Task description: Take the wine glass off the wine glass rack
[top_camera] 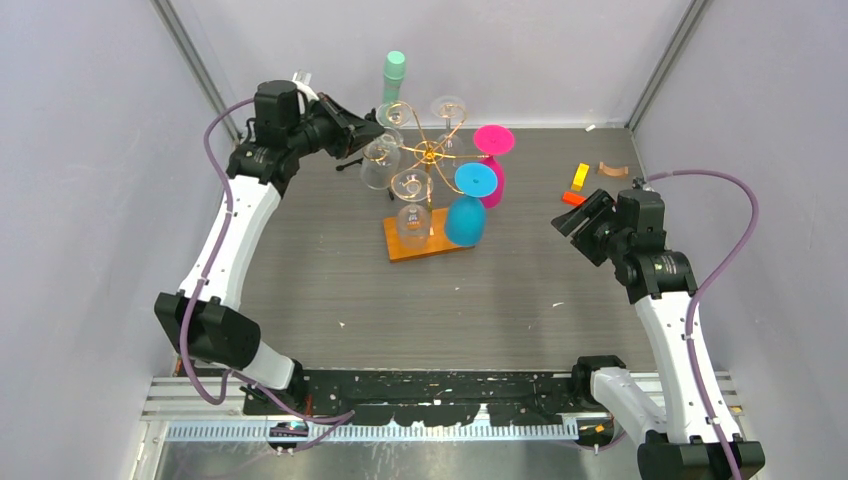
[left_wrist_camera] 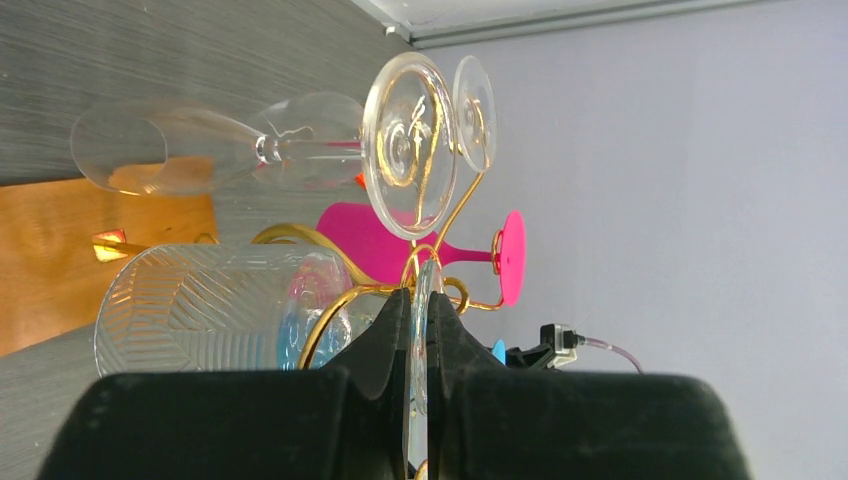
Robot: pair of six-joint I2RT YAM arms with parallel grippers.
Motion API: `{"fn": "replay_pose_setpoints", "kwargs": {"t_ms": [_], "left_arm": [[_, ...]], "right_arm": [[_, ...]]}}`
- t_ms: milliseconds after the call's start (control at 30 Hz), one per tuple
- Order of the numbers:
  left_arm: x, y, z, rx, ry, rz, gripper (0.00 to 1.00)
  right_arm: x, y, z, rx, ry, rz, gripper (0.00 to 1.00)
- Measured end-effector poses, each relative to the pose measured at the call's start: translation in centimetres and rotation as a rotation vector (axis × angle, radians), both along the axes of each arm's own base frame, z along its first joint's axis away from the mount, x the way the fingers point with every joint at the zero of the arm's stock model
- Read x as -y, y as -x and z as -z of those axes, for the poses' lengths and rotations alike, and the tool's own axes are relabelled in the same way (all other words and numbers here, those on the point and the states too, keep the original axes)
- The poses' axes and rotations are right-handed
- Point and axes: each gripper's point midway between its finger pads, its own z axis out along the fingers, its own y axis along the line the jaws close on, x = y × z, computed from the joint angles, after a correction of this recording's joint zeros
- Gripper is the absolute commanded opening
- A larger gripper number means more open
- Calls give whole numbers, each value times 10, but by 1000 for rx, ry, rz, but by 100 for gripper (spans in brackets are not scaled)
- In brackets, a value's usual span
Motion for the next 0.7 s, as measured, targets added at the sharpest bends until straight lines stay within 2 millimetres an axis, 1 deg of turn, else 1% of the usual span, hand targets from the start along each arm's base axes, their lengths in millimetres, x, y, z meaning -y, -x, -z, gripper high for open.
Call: {"fn": "replay_pose_setpoints", "kwargs": {"t_ms": [233,700], "left_arm": [[5,6,-5,4,11,37,0],[13,17,-5,-10,31,110,0]], "right_arm": [[-2,-1,-1,4,-8,-10,64],[-7,-2,-3,10,-27,-31,67]]}}
